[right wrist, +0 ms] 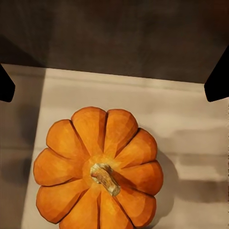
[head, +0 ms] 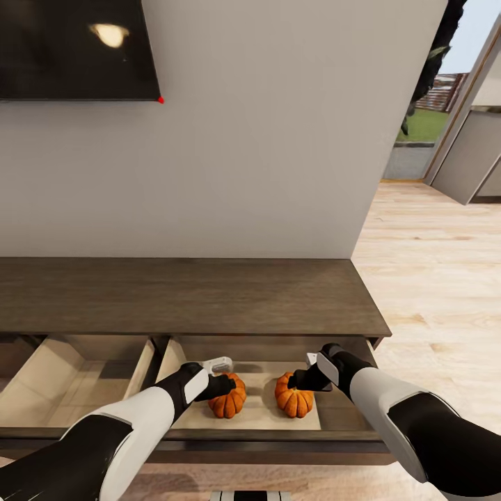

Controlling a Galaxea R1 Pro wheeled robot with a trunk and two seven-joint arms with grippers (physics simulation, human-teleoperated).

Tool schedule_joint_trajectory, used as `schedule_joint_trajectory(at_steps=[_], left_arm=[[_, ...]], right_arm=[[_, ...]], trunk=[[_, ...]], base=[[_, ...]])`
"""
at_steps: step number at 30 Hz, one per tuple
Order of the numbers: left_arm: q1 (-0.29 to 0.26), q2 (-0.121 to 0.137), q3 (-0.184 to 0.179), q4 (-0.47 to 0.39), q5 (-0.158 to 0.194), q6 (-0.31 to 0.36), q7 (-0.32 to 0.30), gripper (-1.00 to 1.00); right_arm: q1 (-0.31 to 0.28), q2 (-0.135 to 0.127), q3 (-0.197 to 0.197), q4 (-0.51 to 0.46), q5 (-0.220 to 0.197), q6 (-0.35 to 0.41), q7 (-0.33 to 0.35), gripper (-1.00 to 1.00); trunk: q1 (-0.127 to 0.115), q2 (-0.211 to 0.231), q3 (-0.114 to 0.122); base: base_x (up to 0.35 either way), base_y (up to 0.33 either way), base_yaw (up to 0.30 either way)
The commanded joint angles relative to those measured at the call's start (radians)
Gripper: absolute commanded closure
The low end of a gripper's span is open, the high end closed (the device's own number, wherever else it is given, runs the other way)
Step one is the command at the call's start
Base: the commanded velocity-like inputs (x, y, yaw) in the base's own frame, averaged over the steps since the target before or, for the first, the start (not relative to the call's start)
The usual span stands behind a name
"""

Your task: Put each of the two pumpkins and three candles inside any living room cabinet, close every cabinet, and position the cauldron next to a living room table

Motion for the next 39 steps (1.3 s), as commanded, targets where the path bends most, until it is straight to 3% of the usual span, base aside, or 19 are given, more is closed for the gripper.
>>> schedule_joint_trajectory(at_steps=[1, 5, 11, 16, 26, 33, 39], left_arm=[[0.000, 0.000, -0.007, -0.002, 0.011, 0.005, 0.006, -1.00], [0.000, 0.000, -0.007, -0.001, 0.011, 0.006, 0.007, -1.00], [0.000, 0.000, -0.007, -0.003, 0.011, 0.008, 0.007, -1.00], [0.000, 0.000, -0.007, -0.012, 0.011, 0.067, 0.008, -1.00], [0.000, 0.000, -0.007, -0.013, 0.011, 0.079, 0.009, -1.00], [0.000, 0.000, -0.007, -0.015, 0.012, 0.146, 0.009, -1.00], [0.000, 0.000, -0.007, -0.015, 0.012, 0.148, 0.010, -1.00]], right_arm=[[-0.001, 0.000, 0.009, -0.001, -0.003, 0.004, 0.004, -1.00], [-0.001, -0.001, 0.009, -0.001, -0.003, 0.004, 0.004, -1.00], [-0.001, -0.001, 0.008, -0.001, -0.004, 0.004, 0.004, -1.00], [-0.001, -0.001, 0.007, -0.001, -0.004, 0.004, 0.004, -1.00], [-0.001, -0.001, 0.007, -0.001, -0.004, 0.011, 0.004, -1.00], [-0.001, -0.001, 0.007, -0.001, -0.004, 0.013, 0.006, -1.00], [-0.001, -0.001, 0.007, -0.001, -0.004, 0.013, 0.006, -1.00]], trunk=[[0.000, 0.000, -0.001], [0.000, 0.000, -0.001], [-0.023, 0.042, 0.018], [-0.042, 0.077, 0.034], [-0.081, 0.147, 0.065], [-0.108, 0.196, 0.087], [-0.131, 0.238, 0.106]], base=[[0.000, 0.000, 0.000], [0.000, 0.000, 0.000], [0.000, 0.000, 0.000], [0.000, 0.000, 0.000], [0.000, 0.000, 0.000], [0.000, 0.000, 0.000], [0.000, 0.000, 0.000]])
